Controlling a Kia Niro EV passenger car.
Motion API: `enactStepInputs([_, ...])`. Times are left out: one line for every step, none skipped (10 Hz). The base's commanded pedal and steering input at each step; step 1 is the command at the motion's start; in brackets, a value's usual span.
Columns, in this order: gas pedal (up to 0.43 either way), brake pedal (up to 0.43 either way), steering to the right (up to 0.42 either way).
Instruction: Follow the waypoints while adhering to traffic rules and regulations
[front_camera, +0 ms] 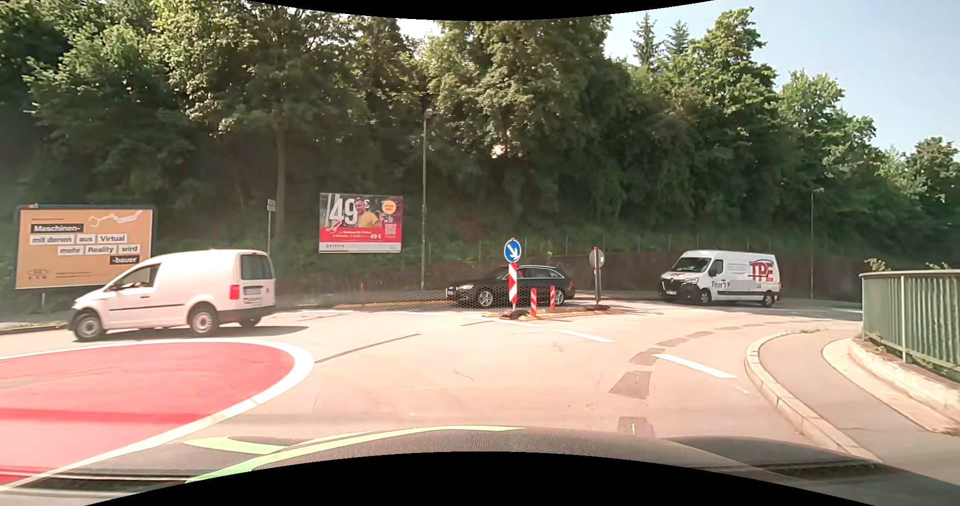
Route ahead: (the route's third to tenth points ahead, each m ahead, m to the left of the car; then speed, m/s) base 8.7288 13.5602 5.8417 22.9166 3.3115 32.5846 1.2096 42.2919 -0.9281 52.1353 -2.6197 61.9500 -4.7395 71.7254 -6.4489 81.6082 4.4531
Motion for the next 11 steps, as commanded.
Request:
enactStepInputs([0.000,0.000,0.144])
enactStepInputs([0.000,0.000,0.119])
enactStepInputs([0.000,0.061,0.087])
enactStepInputs([0.000,0.116,0.037])
enactStepInputs([0.000,0.140,-0.018])
enactStepInputs([0.000,0.140,-0.072])
enactStepInputs([0.000,0.116,-0.126])
enactStepInputs([0.000,0.116,-0.184])
enactStepInputs([0.000,0.104,-0.236])
enactStepInputs([0.000,0.012,-0.278])
enactStepInputs([0.000,0.000,-0.322])
